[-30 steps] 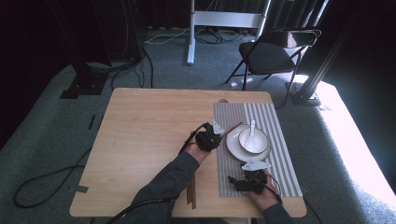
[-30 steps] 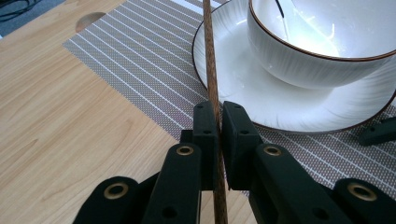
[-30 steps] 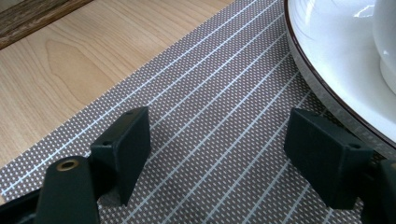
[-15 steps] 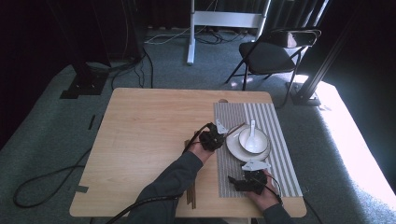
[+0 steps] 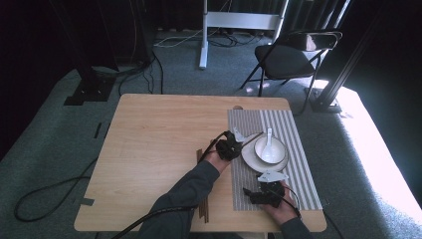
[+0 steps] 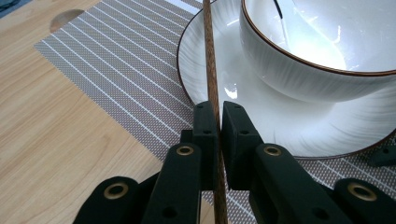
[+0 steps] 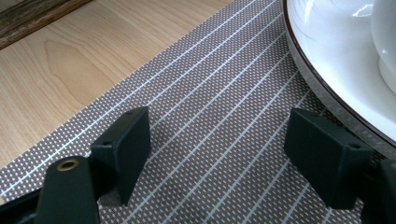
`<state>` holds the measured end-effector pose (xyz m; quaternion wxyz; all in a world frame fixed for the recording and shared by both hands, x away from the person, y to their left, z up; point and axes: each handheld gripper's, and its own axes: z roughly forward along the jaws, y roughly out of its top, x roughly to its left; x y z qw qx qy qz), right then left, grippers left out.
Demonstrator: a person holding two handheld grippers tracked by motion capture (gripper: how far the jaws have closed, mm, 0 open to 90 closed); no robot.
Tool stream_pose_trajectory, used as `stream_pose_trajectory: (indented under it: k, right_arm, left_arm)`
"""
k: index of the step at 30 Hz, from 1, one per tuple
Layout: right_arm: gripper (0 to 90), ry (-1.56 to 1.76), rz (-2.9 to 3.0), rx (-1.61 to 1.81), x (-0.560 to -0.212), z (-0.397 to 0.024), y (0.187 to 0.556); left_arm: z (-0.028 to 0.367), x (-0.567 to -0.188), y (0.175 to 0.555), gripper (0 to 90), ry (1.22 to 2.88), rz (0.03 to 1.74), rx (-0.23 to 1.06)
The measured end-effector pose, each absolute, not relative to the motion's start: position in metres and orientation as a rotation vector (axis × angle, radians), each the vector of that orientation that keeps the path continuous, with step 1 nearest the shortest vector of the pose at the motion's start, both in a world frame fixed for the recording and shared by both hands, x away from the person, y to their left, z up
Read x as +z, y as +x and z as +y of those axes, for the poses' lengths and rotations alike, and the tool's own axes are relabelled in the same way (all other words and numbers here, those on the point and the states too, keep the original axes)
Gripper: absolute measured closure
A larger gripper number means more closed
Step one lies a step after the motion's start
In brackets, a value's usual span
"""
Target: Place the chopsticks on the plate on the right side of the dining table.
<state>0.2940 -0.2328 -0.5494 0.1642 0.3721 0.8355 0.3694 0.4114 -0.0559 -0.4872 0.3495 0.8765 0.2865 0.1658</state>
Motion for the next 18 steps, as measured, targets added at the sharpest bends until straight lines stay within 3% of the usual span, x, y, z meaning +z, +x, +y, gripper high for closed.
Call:
stream_pose_trajectory:
  k: [18]
  right_arm:
    - [22.1,1.063,2.381,1.051,-0.5493,-0.2328,0.2938]
  left_arm:
    - [-0.0653,-0.4926,0.4201,85.3,2.262,0.768,0.406]
